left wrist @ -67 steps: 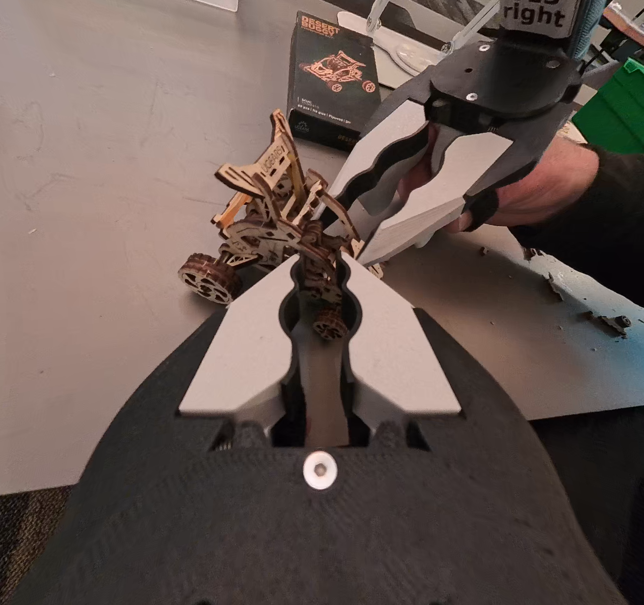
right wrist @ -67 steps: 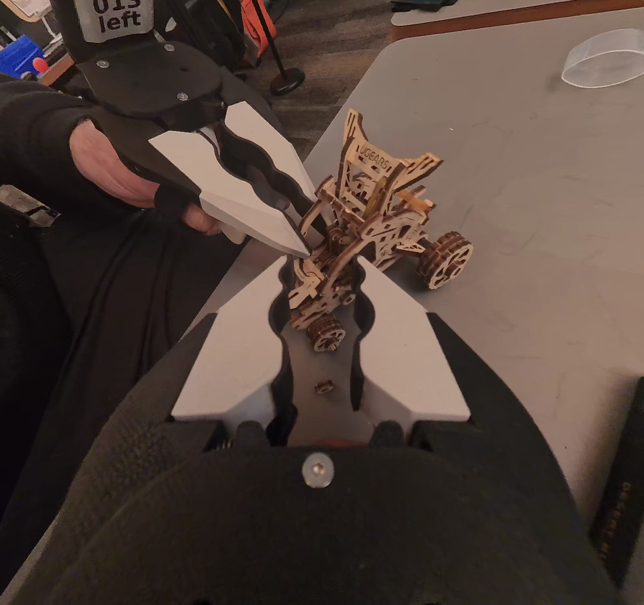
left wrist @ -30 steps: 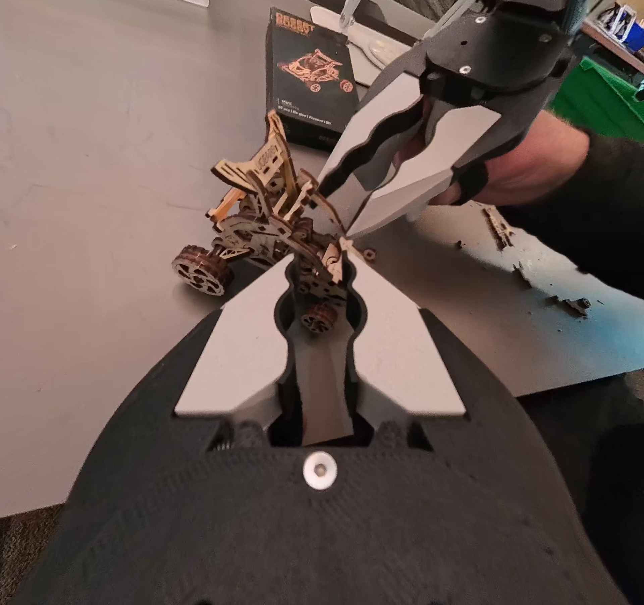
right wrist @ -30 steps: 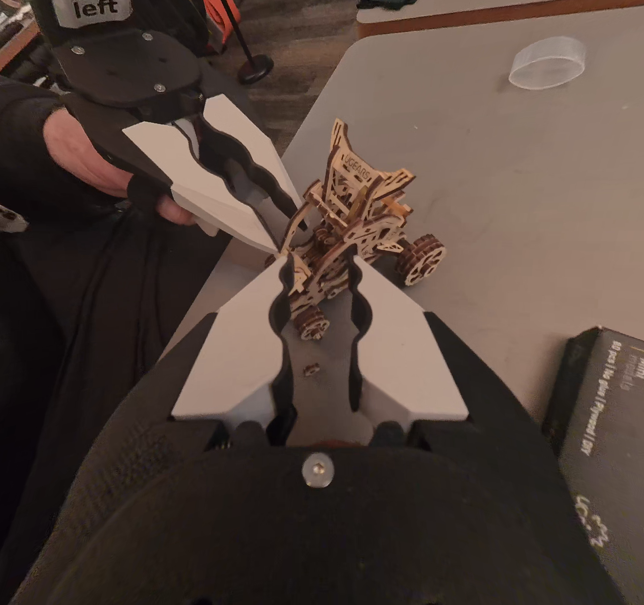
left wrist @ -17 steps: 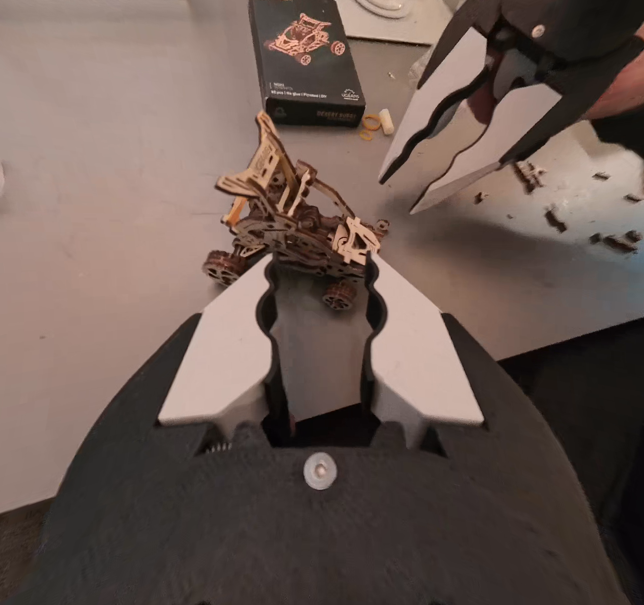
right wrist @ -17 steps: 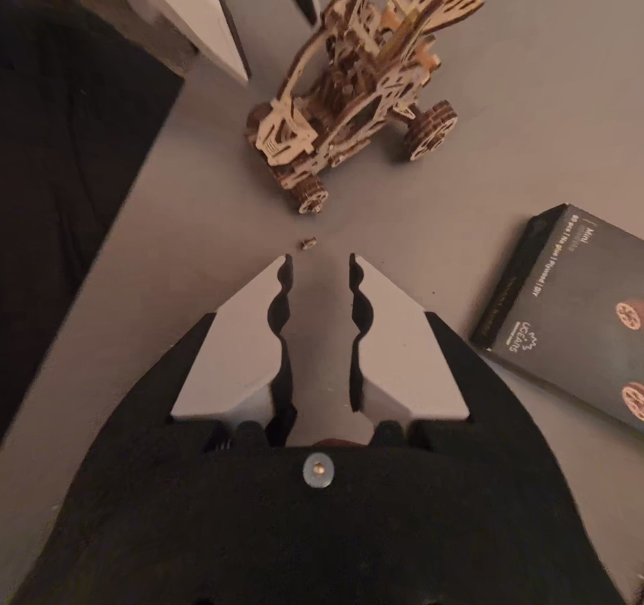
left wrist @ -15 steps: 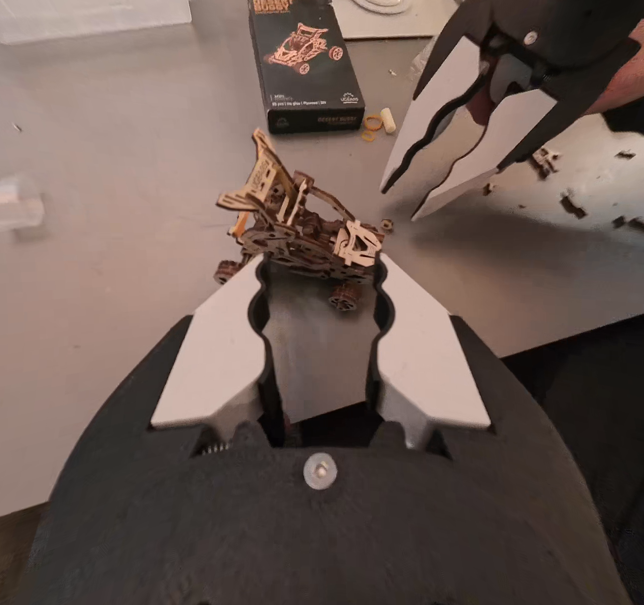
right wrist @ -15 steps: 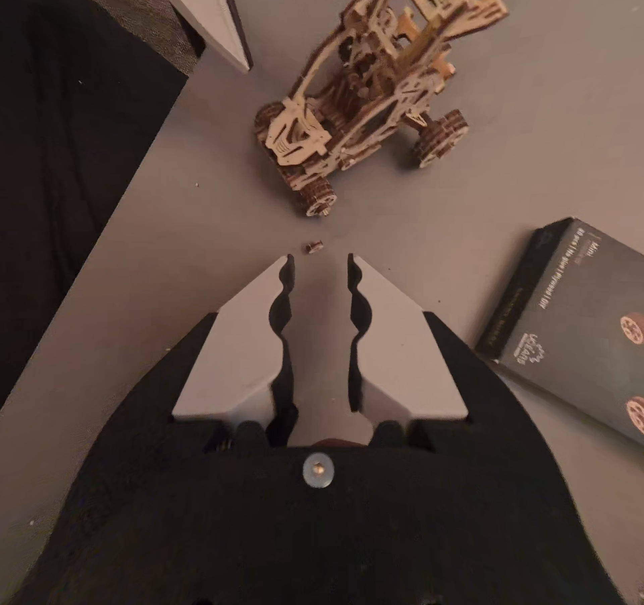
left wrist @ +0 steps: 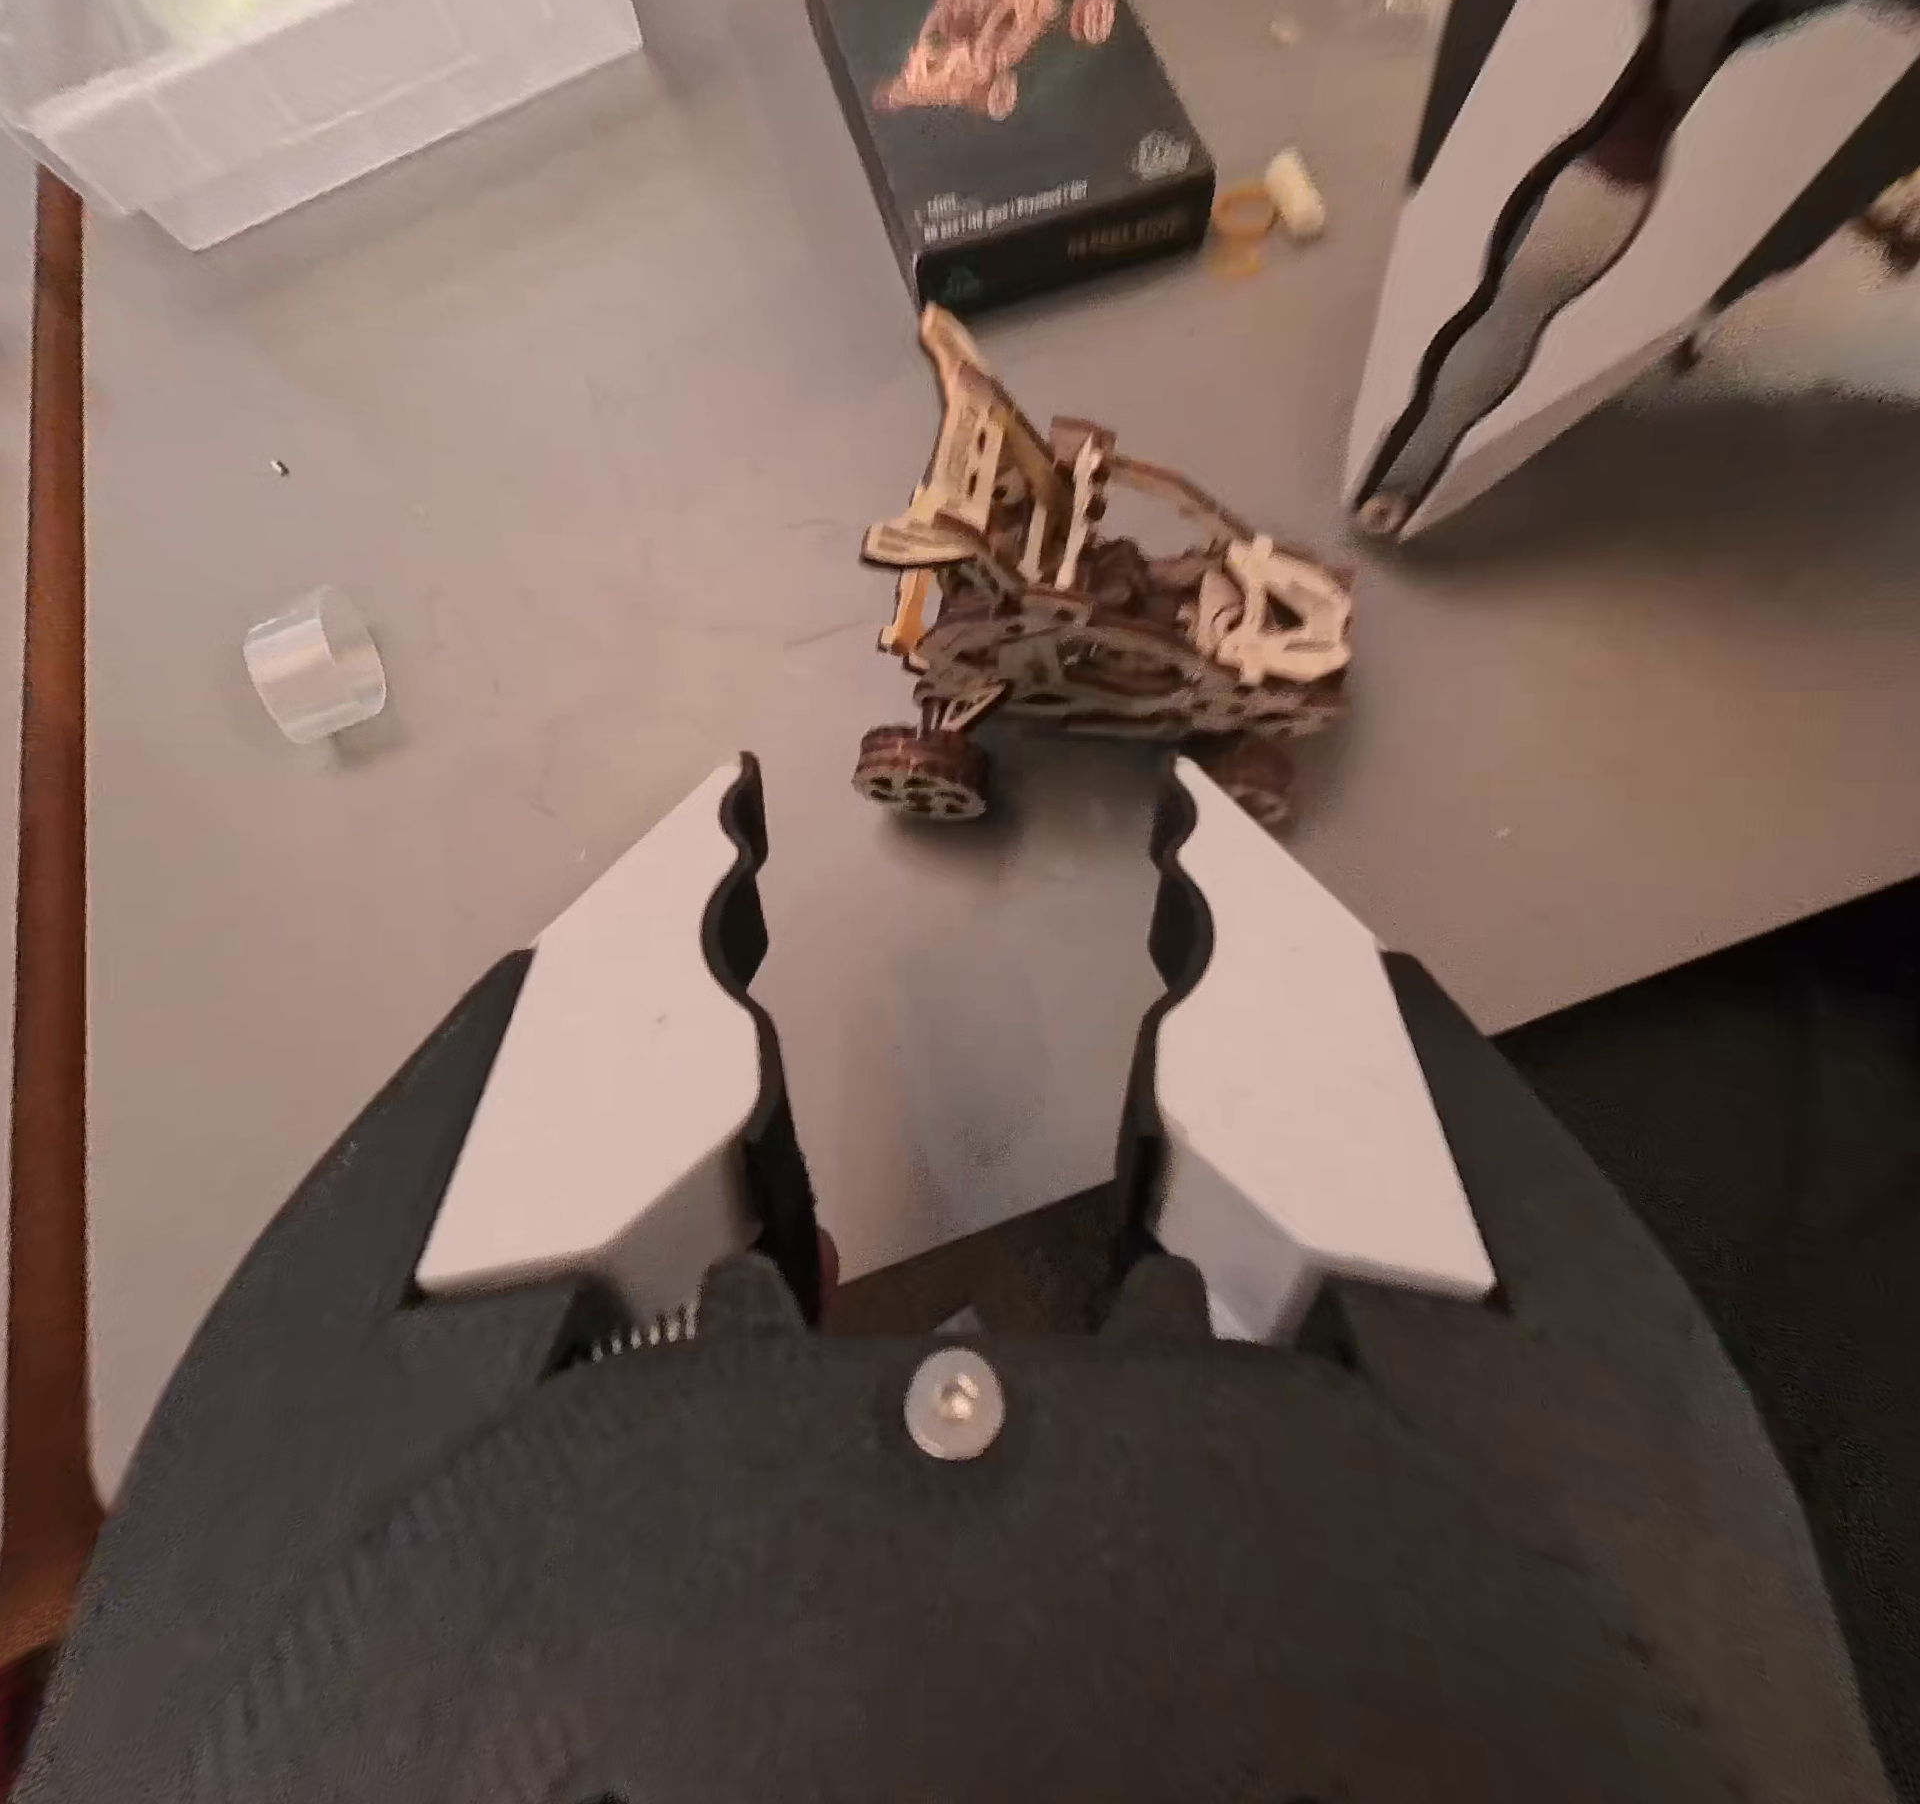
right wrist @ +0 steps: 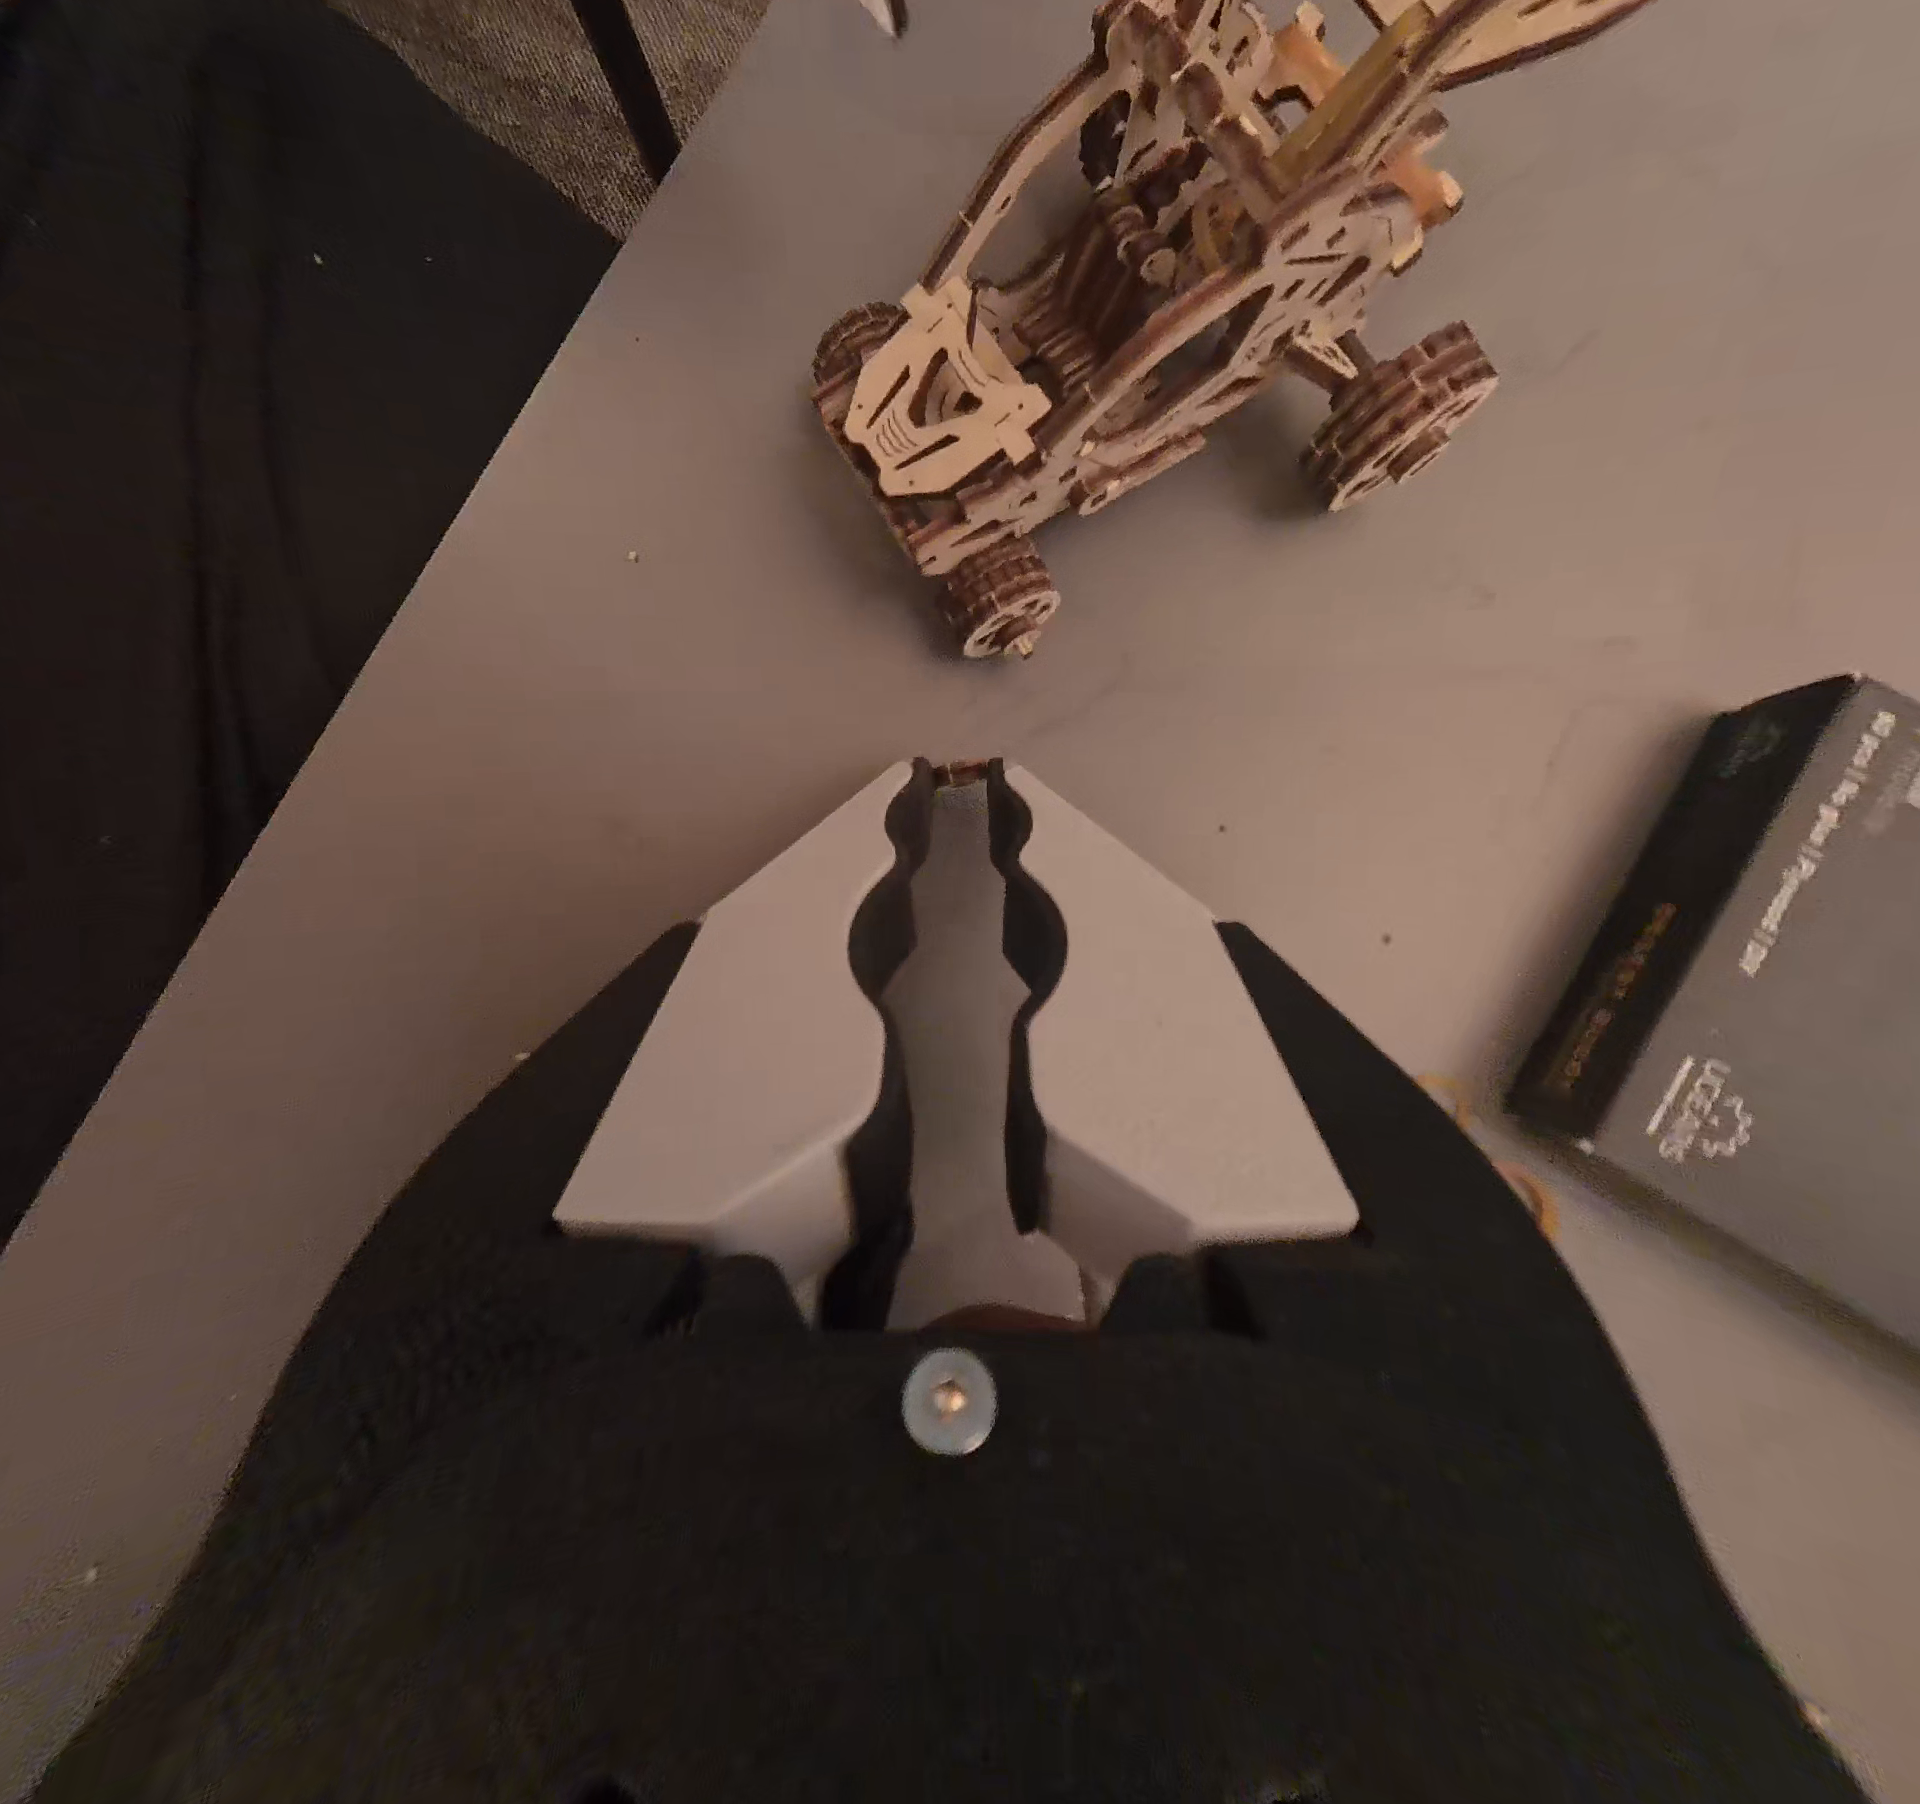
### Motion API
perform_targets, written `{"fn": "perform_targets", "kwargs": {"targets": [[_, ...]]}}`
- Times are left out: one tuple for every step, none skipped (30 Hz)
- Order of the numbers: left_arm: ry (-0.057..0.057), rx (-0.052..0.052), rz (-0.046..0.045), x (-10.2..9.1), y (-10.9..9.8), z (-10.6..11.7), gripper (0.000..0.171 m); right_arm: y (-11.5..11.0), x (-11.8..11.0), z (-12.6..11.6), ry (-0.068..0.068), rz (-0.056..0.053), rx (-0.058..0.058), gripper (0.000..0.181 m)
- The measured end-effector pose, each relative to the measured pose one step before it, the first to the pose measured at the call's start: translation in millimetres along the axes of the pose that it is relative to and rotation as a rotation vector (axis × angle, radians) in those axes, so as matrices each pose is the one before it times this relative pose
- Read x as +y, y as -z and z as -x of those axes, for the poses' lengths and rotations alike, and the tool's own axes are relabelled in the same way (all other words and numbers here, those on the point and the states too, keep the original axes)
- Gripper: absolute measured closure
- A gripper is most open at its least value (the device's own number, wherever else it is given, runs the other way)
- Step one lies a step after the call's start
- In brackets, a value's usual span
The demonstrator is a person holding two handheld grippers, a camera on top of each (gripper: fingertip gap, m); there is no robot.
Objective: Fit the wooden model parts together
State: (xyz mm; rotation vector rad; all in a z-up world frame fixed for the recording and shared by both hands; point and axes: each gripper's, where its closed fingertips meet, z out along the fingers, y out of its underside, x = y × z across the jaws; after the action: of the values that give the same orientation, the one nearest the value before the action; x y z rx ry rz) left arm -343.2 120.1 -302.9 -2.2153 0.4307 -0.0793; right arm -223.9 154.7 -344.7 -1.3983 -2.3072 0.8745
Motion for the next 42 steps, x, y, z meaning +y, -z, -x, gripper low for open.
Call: {"fn": "perform_targets", "kwargs": {"targets": [[-0.0285, 0.0028, 0.02780, 6.57, -3.99, 3.75, 0.099, 3.06, 2.23, 1.23, -0.0129, -0.0035, -0.0019, 0.174], [-0.0219, 0.0071, 0.01330, 4.49, -3.58, 2.69, 0.099, 2.87, 3.16, 1.20, -0.0265, -0.0013, -0.0066, 0.174], [-0.0110, 0.0161, -0.00369, 1.87, -3.32, 0.93, 0.099, 2.38, 3.11, 2.42, -0.0255, -0.0027, -0.0121, 0.174], [0.0000, 0.0214, -0.00137, 2.06, -3.52, -0.06, 0.099, 1.68, 3.69, 1.34, -0.0132, 0.0028, 0.0024, 0.173], [0.0024, 0.0092, 0.00700, 2.35, -3.62, 0.97, 0.099, 1.36, 3.30, 0.15, 0.0057, 0.0003, 0.0196, 0.174], [-0.0048, 0.0006, 0.00746, 1.89, -3.60, 1.26, 0.101, 0.15, 4.44, 1.73, 0.0044, 0.0108, 0.0108, 0.173], [-0.0137, 0.0040, 0.00641, 1.57, -3.46, -0.13, 0.101, -0.66, 4.71, 2.32, 0.0032, 0.0177, 0.0072, 0.171], [-0.0158, 0.0044, 0.00274, 0.93, -2.89, -0.45, 0.103, 0.20, 1.27, 0.98, 0.0105, -0.0025, 0.0185, 0.168], [-0.0095, 0.0042, -0.00146, 0.29, -2.54, -0.58, 0.105, 0.51, 1.40, 1.40, 0.0091, 0.0021, 0.0126, 0.164], [-0.0036, 0.0112, -0.00302, 0.04, -2.43, -1.68, 0.107, 1.01, 1.43, 1.62, 0.0015, 0.0060, 0.0055, 0.159], [-0.0036, 0.0114, -0.00023, 0.01, -2.39, -1.79, 0.107, 1.43, 1.44, 1.11, 0.0006, 0.0095, 0.0055, 0.155], [-0.0109, 0.0070, -0.00036, -0.05, -2.02, -1.42, 0.109, 1.41, 2.06, 1.09, 0.0086, 0.0089, 0.0065, 0.154], [-0.0135, 0.0059, 0.00360, 0.69, -2.21, -1.47, 0.112, 1.26, 2.64, -0.18, 0.0035, 0.0093, 0.0114, 0.153], [-0.0090, 0.0087, 0.00897, 1.64, -2.35, -1.99, 0.117, 1.43, 1.75, 0.49, -0.0070, 0.0029, 0.0028, 0.154], [-0.0009, 0.0076, -0.00073, 0.24, -1.83, -1.97, 0.119, 1.70, 1.76, 1.41, -0.0075, 0.0022, -0.0027, 0.155], [0.0101, 0.0131, -0.00561, -1.01, -0.17, -2.50, 0.122, 1.71, 1.24, 1.07, 0.0008, 0.0002, 0.0045, 0.156], [0.0223, 0.0164, 0.00361, -0.09, -0.24, -3.18, 0.124, 1.77, 0.81, 1.26, 0.0013, 0.0005, 0.0049, 0.157], [0.0299, 0.0117, 0.00874, 0.51, -0.50, -3.38, 0.124, 1.75, 0.22, 1.66, -0.0018, -0.0004, 0.0025, 0.157], [0.0220, 0.0161, 0.00110, -0.33, -0.09, -5.60, 0.122, 1.83, -0.68, 1.78, -0.0013, -0.0040, 0.0017, 0.158], [0.0090, 0.0229, -0.00006, -0.26, 0.32, -7.87, 0.123, 1.70, -1.06, 1.65, -0.0020, -0.0044, 0.0012, 0.158], [0.0067, 0.0184, 0.01206, 1.02, -0.25, -7.85, 0.123, 1.59, -0.66, 0.99, -0.0049, -0.0032, 0.0021, 0.157], [0.0038, 0.0117, 0.00891, 0.12, -0.50, -7.22, 0.122, 1.45, -0.57, 0.59, -0.0074, -0.0042, 0.0020, 0.157], [-0.0004, 0.0105, 0.00227, -0.69, -0.39, -7.07, 0.120, 1.27, -0.10, 1.14, -0.0067, -0.0030, -0.0021, 0.158], [-0.0120, 0.0258, 0.00415, -0.06, -0.41, -9.05, 0.121, 1.57, 0.38, 0.53, -0.0022, -0.0016, 0.0033, 0.158], [-0.0218, 0.0270, 0.00611, 0.40, -0.06, -8.55, 0.121, 1.84, 1.06, 0.04, -0.0013, -0.0018, 0.0070, 0.158], [-0.0259, 0.0109, 0.00947, 1.24, 0.48, -4.54, 0.120, 1.98, 1.14, 0.19, -0.0079, -0.0034, 0.0040, 0.158], [-0.0297, 0.0036, 0.00684, 1.66, 1.67, -1.01, 0.117, 1.74, 1.23, 0.59, -0.0128, -0.0047, 0.0007, 0.157], [-0.0260, -0.0051, 0.00043, 1.59, 2.86, 3.05, 0.113, 1.84, 1.14, 0.00, -0.0161, -0.0052, 0.0051, 0.155], [-0.0079, -0.0218, -0.00909, 0.11, 3.89, 8.40, 0.111, 1.57, 1.23, 0.82, -0.0131, -0.0026, 0.0007, 0.153], [-0.0063, -0.0022, -0.02225, -2.88, 4.50, 7.33, 0.107, 1.19, 0.40, 1.28, -0.0059, -0.0039, -0.0004, 0.151], [-0.0205, -0.0094, -0.02525, -5.06, 4.80, 9.09, 0.101, 0.68, -0.12, -0.17, -0.0051, -0.0012, 0.0089, 0.149], [-0.0372, -0.0148, -0.02197, -5.69, 4.24, 10.40, 0.097, 0.20, -0.53, -0.25, -0.0069, 0.0032, 0.0088, 0.144], [-0.0415, 0.0136, -0.01617, -5.28, 2.49, 5.86, 0.093, -0.03, -1.77, 0.31, -0.0087, 0.0006, 0.0057, 0.140], [-0.0316, 0.0176, -0.00784, -4.48, 0.49, 5.01, 0.089, -0.20, -4.11, 0.77, -0.0082, -0.0095, 0.0046, 0.138], [-0.0388, 0.0249, -0.00364, -4.15, -0.90, 3.25, 0.083, -0.83, -6.05, 0.46, -0.0094, -0.0130, 0.0054, 0.134], [-0.0483, 0.0295, -0.00129, -3.37, -1.91, 1.31, 0.079, -1.83, -6.68, -1.33, -0.0117, -0.0116, 0.0162, 0.125], [-0.0469, 0.0220, 0.00643, -1.93, -2.96, 1.82, 0.079, -2.91, -6.84, -2.60, -0.0132, -0.0088, 0.0234, 0.116], [-0.0456, 0.0381, 0.01161, -0.81, -4.00, -1.46, 0.076, -4.66, -6.86, -3.08, -0.0169, -0.0066, 0.0269, 0.109], [-0.0390, 0.0343, 0.02027, 0.95, -4.91, -0.96, 0.073, -5.59, -6.67, -2.54, -0.0193, -0.0023, 0.0249, 0.100], [-0.0329, 0.0221, 0.03690, 3.71, -5.27, 0.99, 0.069, -5.97, -6.55, 0.78, -0.0024, -0.0013, 0.0051, 0.094], [-0.0310, 0.0354, 0.02985, 3.23, -4.54, -1.74, 0.066, -6.16, -4.95, -0.68, 0.0148, 0.0068, 0.0135, 0.092], [-0.0207, 0.0222, 0.00976, 0.12, -3.90, 0.35, 0.065, -6.78, -3.95, -3.19, 0.0110, 0.0105, 0.0253, 0.089]]}}
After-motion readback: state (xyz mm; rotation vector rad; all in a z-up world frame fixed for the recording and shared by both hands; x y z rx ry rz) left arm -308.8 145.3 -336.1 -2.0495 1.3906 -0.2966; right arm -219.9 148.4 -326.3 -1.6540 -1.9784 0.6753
